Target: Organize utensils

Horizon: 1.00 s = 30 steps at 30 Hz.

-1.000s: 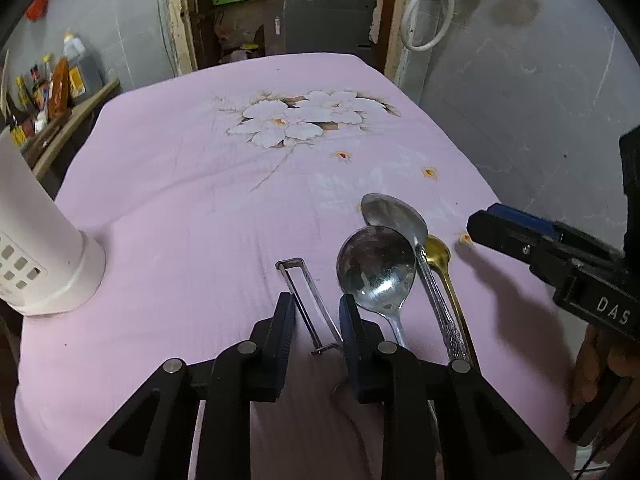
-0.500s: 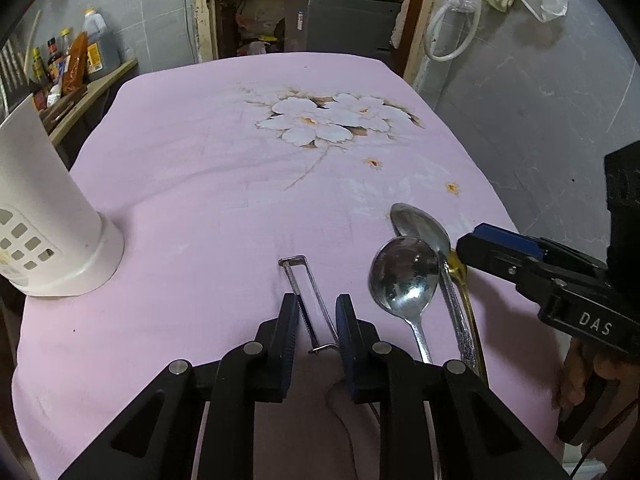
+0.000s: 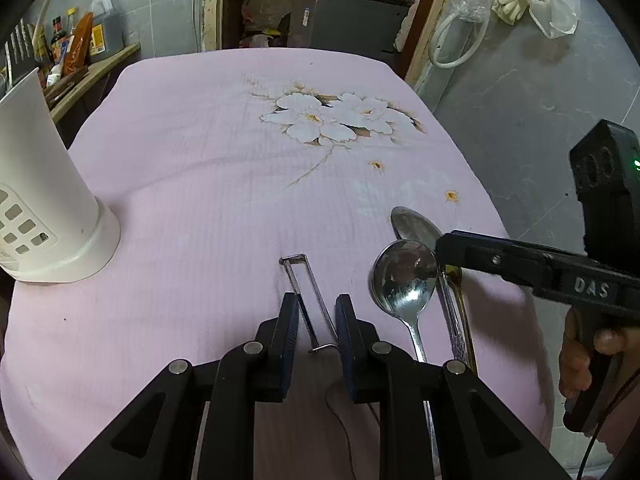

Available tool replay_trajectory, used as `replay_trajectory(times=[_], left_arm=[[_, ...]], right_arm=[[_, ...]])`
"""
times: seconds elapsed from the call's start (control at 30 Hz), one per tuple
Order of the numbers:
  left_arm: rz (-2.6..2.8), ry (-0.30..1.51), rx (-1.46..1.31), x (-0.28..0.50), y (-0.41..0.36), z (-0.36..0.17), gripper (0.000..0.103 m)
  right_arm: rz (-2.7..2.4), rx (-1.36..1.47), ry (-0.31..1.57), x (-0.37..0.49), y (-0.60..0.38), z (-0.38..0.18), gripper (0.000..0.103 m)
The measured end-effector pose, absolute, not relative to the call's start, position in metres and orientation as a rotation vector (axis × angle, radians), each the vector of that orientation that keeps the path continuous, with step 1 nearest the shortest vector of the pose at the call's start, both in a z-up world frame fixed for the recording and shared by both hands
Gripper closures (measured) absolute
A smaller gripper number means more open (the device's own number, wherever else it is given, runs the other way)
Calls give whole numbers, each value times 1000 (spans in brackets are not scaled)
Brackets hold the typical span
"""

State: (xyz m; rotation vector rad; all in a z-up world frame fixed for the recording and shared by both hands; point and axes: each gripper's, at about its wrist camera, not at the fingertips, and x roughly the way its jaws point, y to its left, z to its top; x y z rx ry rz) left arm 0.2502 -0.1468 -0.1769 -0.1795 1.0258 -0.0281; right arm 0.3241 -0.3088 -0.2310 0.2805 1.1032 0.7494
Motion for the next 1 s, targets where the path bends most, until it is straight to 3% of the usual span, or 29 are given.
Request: replay_trajectory(times=[0.3,0.6,1.0], left_arm=[[-36,1022,-188,249,-145,-177,84],[-57,1045,-158,257,-147,-177,84],[-67,1080,-93,266,-154,-176,86]], right_arm=[[799,374,1151,338,-286,-244,81],[803,385,1144,340,-273,-236,96],[752,442,1082,323,-296,-216,98]])
